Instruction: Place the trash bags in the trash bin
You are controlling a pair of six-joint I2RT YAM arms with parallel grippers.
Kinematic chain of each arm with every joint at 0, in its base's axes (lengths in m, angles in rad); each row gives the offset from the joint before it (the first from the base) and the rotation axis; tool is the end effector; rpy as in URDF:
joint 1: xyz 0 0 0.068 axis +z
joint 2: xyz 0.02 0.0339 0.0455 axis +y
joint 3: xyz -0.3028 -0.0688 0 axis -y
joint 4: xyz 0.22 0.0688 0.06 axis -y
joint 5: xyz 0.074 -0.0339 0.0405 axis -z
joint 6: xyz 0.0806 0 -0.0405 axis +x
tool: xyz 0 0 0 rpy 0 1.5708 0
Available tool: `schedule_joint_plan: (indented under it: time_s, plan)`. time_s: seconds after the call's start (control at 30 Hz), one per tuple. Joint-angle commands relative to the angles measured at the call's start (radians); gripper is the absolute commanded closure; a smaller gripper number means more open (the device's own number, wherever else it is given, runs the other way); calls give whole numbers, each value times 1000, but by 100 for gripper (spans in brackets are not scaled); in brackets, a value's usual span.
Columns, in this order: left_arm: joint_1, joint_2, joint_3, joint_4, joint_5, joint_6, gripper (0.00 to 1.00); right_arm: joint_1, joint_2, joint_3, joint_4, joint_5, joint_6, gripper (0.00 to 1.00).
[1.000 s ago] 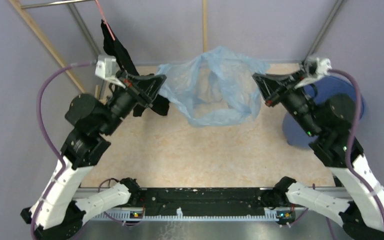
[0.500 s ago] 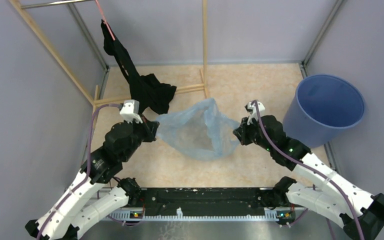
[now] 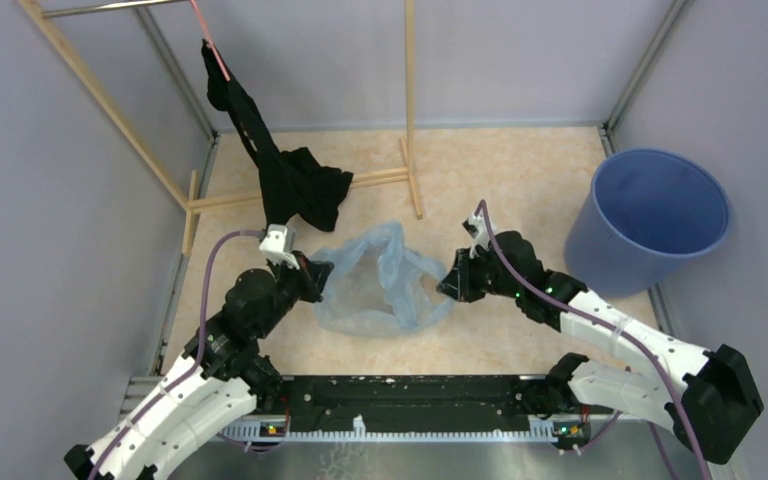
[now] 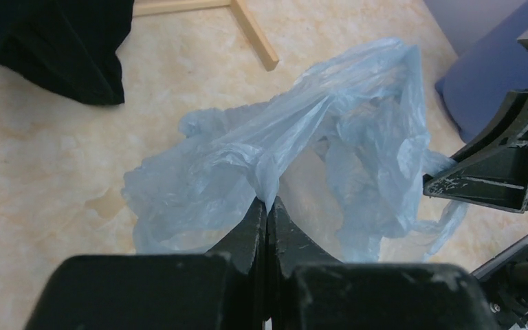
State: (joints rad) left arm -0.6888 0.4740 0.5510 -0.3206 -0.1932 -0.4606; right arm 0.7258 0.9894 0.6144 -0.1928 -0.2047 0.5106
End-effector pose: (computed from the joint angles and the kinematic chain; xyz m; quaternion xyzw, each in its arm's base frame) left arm 0.0978 -0.0604 0.2915 0.0303 0.7858 -0.2695 0.5559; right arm 0.1457 0.1512 0.2596 -0.1425 0.8620 0.3502 0.3378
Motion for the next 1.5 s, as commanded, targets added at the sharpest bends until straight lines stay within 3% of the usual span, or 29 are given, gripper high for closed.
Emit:
schedule_joint_plan:
  time_s: [0.0,0.13,0.2,0.47,0.57,0.77,0.83,0.9,1.03,1.13,1.2,1.33,1.47]
  plan:
    - [0,-8,12,137,47,57,100,9,-36,44,-20,11,33,77]
    - [0,9,25,125,47,54,100,9,24,106,-130,81,-6,46]
    - [0,1,20,127,60,46,100,9,53,130,-139,94,-16,38]
    - [0,-30,29,65,57,47,100,8,175,168,-132,191,-31,39]
    - [0,-44,35,35,40,52,100,9,190,185,-151,267,-43,36]
    - [0,-61,43,1,29,34,100,8,246,204,-104,275,-101,31]
    - [0,-60,46,-11,27,21,100,9,258,211,-90,254,-108,36]
    - [0,-60,49,-25,23,4,100,9,252,200,-66,216,-107,46]
    - [0,-55,50,-46,-8,-44,100,9,198,144,-53,225,-88,87]
    - [0,-16,70,-15,-43,-45,100,-40,158,157,-90,285,-64,91]
    - [0,58,157,7,-100,-16,100,-164,177,241,-132,203,-60,94]
    - [0,319,490,132,-68,164,100,-358,295,646,-327,73,-95,100]
    - [0,619,1091,57,102,296,100,-368,411,1357,-595,70,-206,100]
